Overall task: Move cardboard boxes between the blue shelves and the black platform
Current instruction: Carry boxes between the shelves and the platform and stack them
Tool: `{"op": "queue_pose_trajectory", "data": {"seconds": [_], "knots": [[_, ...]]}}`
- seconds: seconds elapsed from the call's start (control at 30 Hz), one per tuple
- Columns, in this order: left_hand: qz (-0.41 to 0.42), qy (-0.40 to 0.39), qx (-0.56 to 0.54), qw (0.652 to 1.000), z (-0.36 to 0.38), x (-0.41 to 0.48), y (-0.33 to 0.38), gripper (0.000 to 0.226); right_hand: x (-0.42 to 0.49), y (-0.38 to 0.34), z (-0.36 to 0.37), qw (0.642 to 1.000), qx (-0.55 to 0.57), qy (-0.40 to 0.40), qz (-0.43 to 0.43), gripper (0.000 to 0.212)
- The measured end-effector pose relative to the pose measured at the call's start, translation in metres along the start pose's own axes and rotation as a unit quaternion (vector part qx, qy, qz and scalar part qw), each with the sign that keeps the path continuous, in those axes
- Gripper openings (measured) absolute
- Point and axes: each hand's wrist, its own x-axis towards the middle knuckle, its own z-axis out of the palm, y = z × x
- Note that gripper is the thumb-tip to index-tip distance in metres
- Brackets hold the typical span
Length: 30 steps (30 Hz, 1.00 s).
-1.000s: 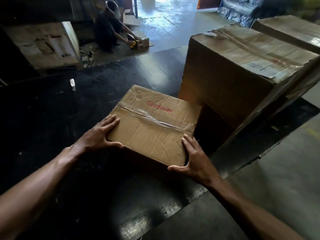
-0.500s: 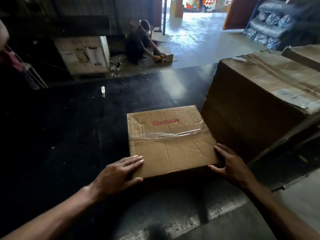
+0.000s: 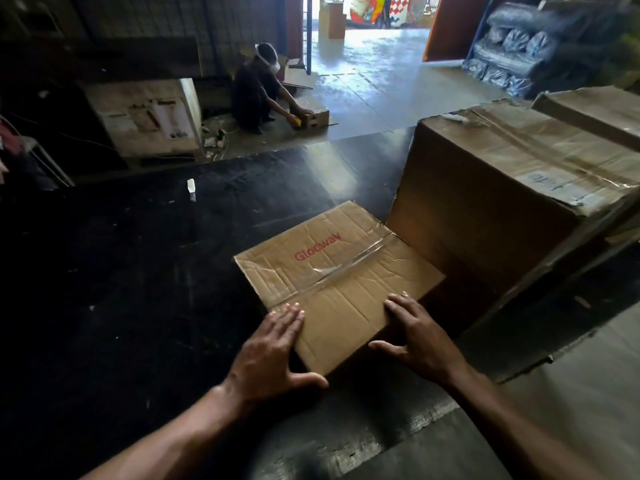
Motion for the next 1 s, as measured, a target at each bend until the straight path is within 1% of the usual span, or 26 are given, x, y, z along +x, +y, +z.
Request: {"op": "queue_pose_trajectory", "data": {"seconds": [0.07,0.17,0.2,0.27,0.33,0.37,0.5,0.57,0.67,0.7,0.77,0.83,0.87,0.93,1.0], "knots": [[0.01,-0.009,0.005,1.0,0.001,-0.001,0.006,0.114,0.0,0.0,0.0,1.0,0.002,0.002,0.004,0.101],[0.067,-0.049,0.034,0.996,-0.02,0.014,-0.036,0.106,-0.002,0.0,0.0,1.0,0.003,0.005,0.006,0.097],[0.068,-0.061,0.051,0.995,-0.029,0.021,-0.053,0.108,-0.004,-0.002,0.002,1.0,0.005,0.008,0.007,0.096],[0.038,-0.072,0.068,0.994,-0.041,0.035,-0.077,0.117,-0.007,-0.007,0.005,1.0,0.01,0.017,0.008,0.095],[0.009,-0.071,0.068,0.995,-0.043,0.043,-0.082,0.126,-0.01,-0.012,0.011,1.0,0.016,0.021,0.007,0.096],[-0.003,-0.062,0.063,0.996,-0.041,0.043,-0.079,0.126,-0.012,-0.014,0.013,1.0,0.021,0.019,0.005,0.097],[-0.048,0.003,0.053,0.997,-0.016,0.025,-0.043,0.113,-0.021,-0.03,0.024,0.999,0.042,-0.006,-0.01,0.104],[-0.071,0.016,0.061,0.995,-0.002,0.019,-0.017,0.108,-0.024,-0.038,0.028,0.999,0.043,-0.014,-0.025,0.107],[-0.081,0.026,0.071,0.994,-0.002,0.017,-0.005,0.107,-0.025,-0.042,0.031,0.998,0.024,-0.024,-0.045,0.102],[-0.075,0.021,0.074,0.994,-0.008,0.02,-0.013,0.108,-0.025,-0.04,0.032,0.998,0.01,-0.025,-0.05,0.099],[-0.068,-0.015,0.066,0.995,-0.026,0.029,-0.041,0.117,-0.028,-0.034,0.032,0.998,-0.014,-0.022,-0.053,0.097],[-0.1,-0.078,0.011,0.992,-0.044,0.036,-0.067,0.129,-0.031,-0.031,0.031,0.998,-0.027,-0.016,-0.045,0.103],[-0.121,-0.102,-0.017,0.987,-0.049,0.037,-0.075,0.131,-0.032,-0.03,0.032,0.999,-0.032,-0.016,-0.041,0.105],[-0.138,-0.105,-0.038,0.984,-0.05,0.032,-0.079,0.126,-0.034,-0.03,0.033,0.999,-0.033,-0.011,-0.042,0.106],[-0.143,-0.073,-0.029,0.987,-0.043,0.016,-0.072,0.117,-0.033,-0.028,0.03,0.999,-0.028,-0.004,-0.043,0.098]]}}
